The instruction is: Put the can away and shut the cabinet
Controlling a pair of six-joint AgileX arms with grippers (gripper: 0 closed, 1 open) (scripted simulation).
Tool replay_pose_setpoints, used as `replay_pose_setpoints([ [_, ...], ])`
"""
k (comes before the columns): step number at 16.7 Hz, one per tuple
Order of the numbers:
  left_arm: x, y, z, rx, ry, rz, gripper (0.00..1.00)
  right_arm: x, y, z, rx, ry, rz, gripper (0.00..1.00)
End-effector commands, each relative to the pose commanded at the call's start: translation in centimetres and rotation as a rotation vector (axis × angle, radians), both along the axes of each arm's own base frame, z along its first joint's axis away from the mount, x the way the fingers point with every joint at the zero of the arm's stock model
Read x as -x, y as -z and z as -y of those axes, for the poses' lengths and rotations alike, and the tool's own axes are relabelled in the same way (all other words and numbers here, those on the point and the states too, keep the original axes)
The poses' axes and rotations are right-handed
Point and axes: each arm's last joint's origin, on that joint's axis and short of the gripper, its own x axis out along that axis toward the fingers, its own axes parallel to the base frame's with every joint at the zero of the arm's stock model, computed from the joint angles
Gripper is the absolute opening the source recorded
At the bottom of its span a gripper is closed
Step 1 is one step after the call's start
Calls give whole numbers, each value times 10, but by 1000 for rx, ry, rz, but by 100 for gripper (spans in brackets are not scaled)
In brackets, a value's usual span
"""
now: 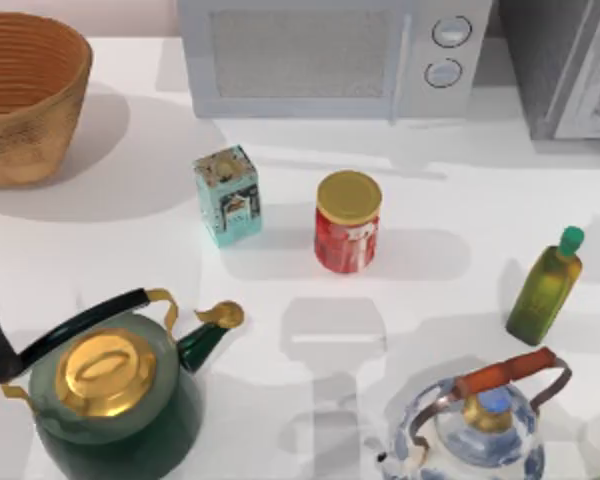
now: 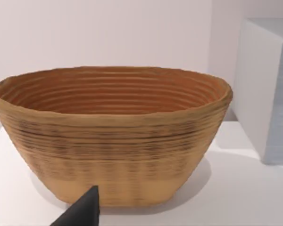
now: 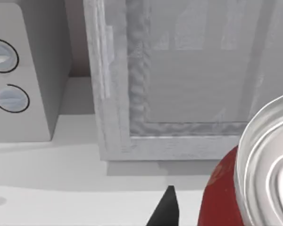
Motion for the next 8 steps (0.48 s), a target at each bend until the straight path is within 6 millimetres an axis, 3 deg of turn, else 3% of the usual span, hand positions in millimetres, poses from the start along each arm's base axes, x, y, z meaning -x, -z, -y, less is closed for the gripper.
replay_pose_setpoints([
  [5, 0, 0, 0, 0, 0, 0, 100, 61, 11, -3, 1, -4, 166, 0],
  [8, 0, 0, 0, 0, 0, 0, 100, 82, 30, -4, 8, -8, 244, 0],
])
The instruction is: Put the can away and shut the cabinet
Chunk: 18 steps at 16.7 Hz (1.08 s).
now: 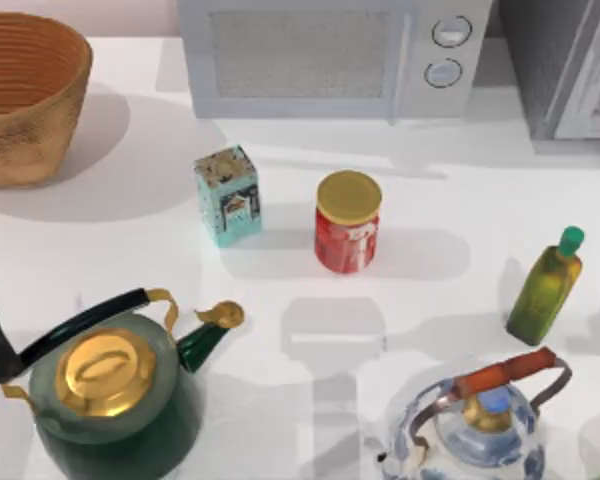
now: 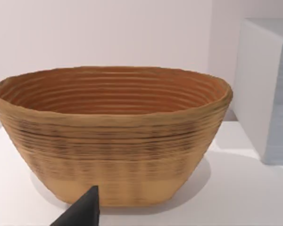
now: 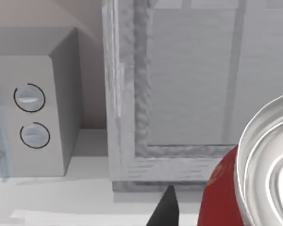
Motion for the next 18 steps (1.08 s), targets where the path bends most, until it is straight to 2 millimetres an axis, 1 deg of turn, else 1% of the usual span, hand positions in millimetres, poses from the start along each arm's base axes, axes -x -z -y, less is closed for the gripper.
replay_pose_setpoints([
  [2, 0, 0, 0, 0, 0, 0, 100, 7, 14, -1, 2, -5, 24, 0],
  [5, 0, 0, 0, 0, 0, 0, 100, 10, 29, -1, -2, -15, 28, 0],
  [11, 0, 0, 0, 0, 0, 0, 100, 10, 30, -1, -4, -14, 27, 0],
  [13, 0, 0, 0, 0, 0, 0, 100, 10, 23, -1, 2, -10, 9, 0],
  [15, 0, 0, 0, 0, 0, 0, 100, 8, 6, -2, 13, -4, -25, 0],
  [17, 0, 0, 0, 0, 0, 0, 100, 4, -20, -3, 27, 2, -69, 0],
  [18, 0, 0, 0, 0, 0, 0, 100, -1, -36, -4, 34, 3, -91, 0],
])
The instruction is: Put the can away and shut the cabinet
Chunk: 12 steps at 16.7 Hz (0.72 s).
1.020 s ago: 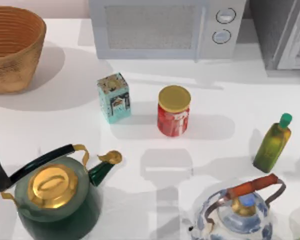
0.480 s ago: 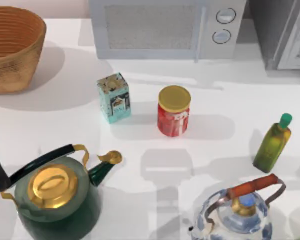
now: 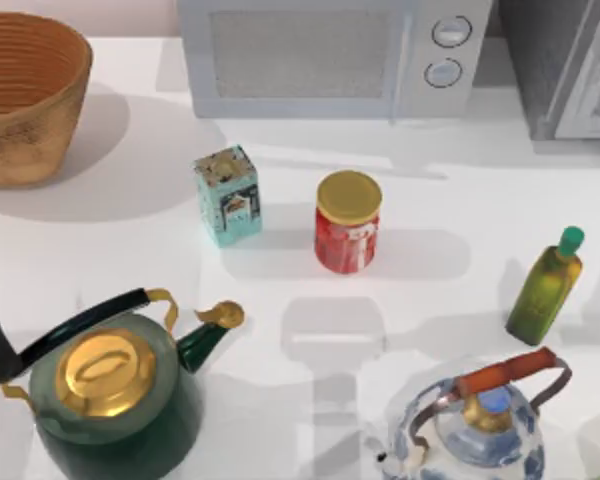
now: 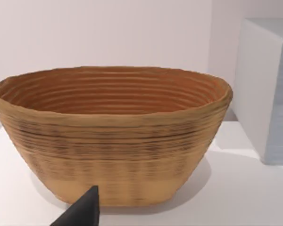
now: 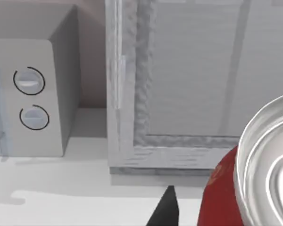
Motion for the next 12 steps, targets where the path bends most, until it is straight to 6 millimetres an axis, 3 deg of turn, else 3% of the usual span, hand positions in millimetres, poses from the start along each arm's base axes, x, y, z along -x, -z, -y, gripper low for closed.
replay_pose_setpoints([
  [3, 0, 0, 0, 0, 0, 0, 100, -22, -65, -5, 18, -4, -39, 0],
  [8, 0, 0, 0, 0, 0, 0, 100, -82, -183, -22, 20, -18, -12, 0],
  [12, 0, 0, 0, 0, 0, 0, 100, -118, -247, -36, -3, -19, 52, 0],
])
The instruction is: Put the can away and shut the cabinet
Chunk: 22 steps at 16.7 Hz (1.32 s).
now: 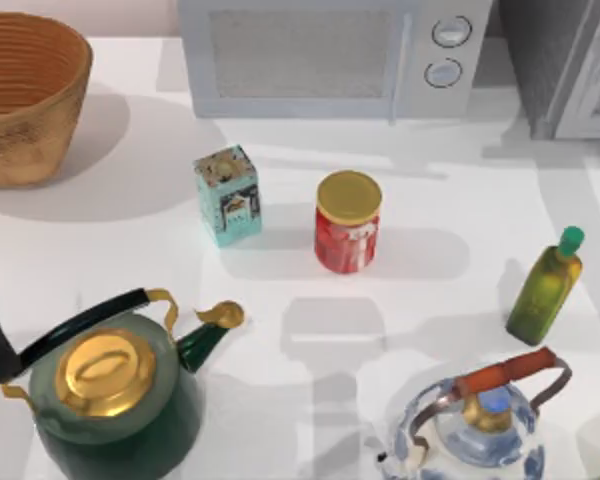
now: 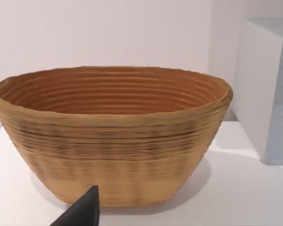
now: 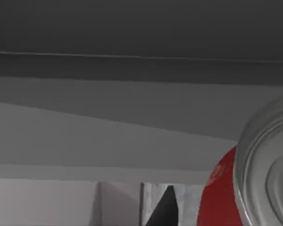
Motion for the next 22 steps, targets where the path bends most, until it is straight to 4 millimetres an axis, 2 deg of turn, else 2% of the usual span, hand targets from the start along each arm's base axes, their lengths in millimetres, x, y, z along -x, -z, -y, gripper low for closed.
replay_pose_setpoints([
  [2, 0, 0, 0, 0, 0, 0, 100, -12, -19, -5, -14, 1, 27, 0],
  [5, 0, 0, 0, 0, 0, 0, 100, -21, -34, -10, -32, 1, 59, 0],
  [13, 0, 0, 0, 0, 0, 0, 100, -24, -37, -10, -34, 2, 61, 0],
  [17, 0, 0, 0, 0, 0, 0, 100, -59, -41, -15, -18, -14, 21, 0],
  [22, 0, 0, 0, 0, 0, 0, 100, -105, -70, -20, -23, -29, 74, 0],
])
